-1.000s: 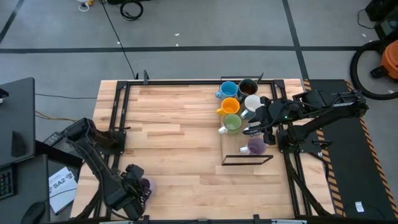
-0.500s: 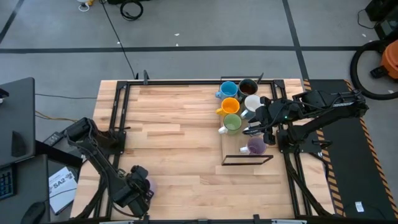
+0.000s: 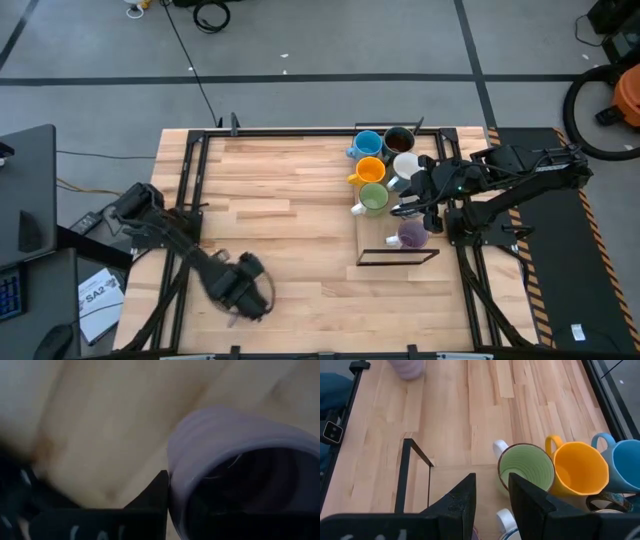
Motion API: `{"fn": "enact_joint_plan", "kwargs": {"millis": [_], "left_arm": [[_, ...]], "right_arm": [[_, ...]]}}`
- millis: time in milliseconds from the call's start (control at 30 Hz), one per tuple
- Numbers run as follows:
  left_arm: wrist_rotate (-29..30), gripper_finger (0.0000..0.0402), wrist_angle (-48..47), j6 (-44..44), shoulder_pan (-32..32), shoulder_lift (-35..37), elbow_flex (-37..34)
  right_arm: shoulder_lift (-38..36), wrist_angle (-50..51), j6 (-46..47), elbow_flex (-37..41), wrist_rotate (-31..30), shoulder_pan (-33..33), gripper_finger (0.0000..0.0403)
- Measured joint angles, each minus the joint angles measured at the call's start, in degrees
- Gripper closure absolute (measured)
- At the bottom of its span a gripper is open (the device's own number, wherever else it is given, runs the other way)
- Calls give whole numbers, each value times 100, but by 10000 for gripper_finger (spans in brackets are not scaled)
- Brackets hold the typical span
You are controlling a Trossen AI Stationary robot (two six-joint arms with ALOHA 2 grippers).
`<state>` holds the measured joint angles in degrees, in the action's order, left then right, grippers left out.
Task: Place coffee mugs
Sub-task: Put the purple mug on the shelf
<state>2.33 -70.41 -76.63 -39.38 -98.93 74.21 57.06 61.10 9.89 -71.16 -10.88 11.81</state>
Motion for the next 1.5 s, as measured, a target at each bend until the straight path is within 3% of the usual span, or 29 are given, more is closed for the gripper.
{"fn": "enact_joint_plan", "kwargs": {"millis": [333,600,967,1133,1500], "left_arm": [[361,362,1109,3443,1979,-9,291],[386,362,2524,5296,3119,-161,299],[360,362,3295,6009,3510,-534,295],[342,338,3394,6357,3520,-545,295],[350,319,3857,6338,3520,-543,302]], "right_arm": [[2,-352,0,0,-4,0,282],[2,-482,0,0,-6,0,282],[114,-746,0,0,-8,0,282],[207,-753,-1,0,-6,0,282],[422,-1018,0,2,-2,0,282]]}}
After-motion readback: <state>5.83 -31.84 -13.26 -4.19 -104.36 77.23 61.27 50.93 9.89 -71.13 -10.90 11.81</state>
